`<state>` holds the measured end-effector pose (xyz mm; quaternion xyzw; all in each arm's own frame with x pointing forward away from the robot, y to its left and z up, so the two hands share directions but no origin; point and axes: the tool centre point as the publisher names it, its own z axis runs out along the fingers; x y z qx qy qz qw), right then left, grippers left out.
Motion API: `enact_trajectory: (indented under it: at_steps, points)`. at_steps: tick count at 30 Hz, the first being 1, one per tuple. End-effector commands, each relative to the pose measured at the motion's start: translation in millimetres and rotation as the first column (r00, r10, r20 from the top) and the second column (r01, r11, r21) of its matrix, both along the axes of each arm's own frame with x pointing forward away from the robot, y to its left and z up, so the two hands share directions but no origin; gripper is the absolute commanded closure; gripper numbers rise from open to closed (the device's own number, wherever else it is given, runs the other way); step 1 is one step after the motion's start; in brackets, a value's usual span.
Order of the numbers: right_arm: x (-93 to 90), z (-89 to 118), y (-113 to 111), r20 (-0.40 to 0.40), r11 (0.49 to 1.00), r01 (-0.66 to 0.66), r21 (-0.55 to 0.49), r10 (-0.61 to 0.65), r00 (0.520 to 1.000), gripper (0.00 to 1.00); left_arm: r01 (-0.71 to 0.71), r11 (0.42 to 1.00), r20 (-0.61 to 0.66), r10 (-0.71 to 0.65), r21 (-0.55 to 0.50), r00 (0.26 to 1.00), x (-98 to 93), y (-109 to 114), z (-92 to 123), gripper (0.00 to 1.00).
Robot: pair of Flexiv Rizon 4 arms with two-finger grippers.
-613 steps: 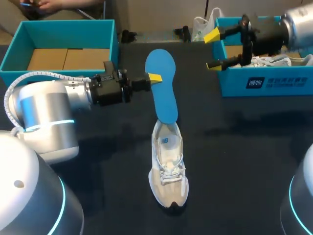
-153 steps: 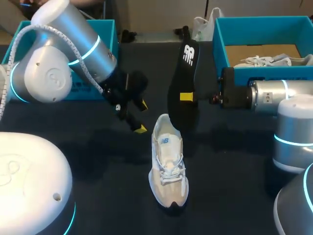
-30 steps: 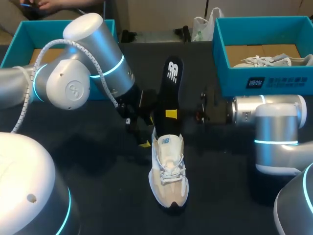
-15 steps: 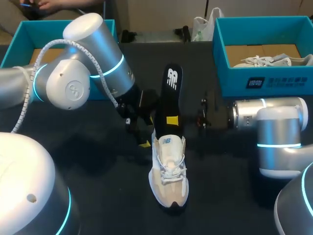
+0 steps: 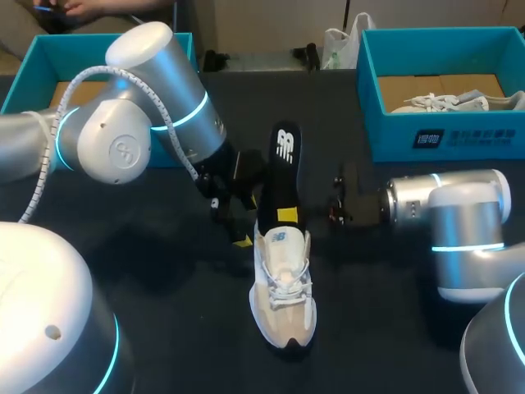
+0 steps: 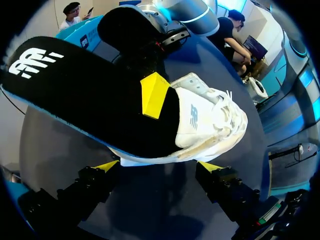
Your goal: Take the shoe out of the shoebox, open the shoe tongue, remove and reinsert the insole, then place the shoe into the shoebox
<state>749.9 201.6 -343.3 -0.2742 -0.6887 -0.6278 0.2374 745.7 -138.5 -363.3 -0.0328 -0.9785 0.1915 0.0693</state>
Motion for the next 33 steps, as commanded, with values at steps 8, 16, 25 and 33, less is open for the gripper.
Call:
enact_trajectory:
  at_steps: [8, 16, 25, 33]
  points:
    - [-11.9, -13.5, 5.8, -0.024, 1.0, 0.006, 0.016, -0.006, 1.0, 1.0, 0.0, 1.0, 0.001, 0.0, 0.002, 1.0, -0.3, 0.1, 0.1, 0.0]
    - [-8.8, -4.6, 6.9, -0.001, 1.0, -0.014, 0.02, 0.014, 1.0, 0.75, 0.0, 1.0, 0.001, 0.0, 0.002, 1.0, -0.3, 0.1, 0.1, 0.0]
    - [-5.5, 2.6, 9.5, 0.02, 1.0, -0.031, 0.004, 0.031, 0.999, 0.69, 0.0, 1.0, 0.001, 0.0, 0.002, 1.0, -0.3, 0.1, 0.1, 0.0]
    - [-6.0, 10.7, 10.3, 0.041, 0.999, -0.039, -0.017, 0.04, 0.998, 0.7, 0.0, 1.0, 0.001, 0.0, 0.002, 1.0, -0.3, 0.1, 0.1, 0.0]
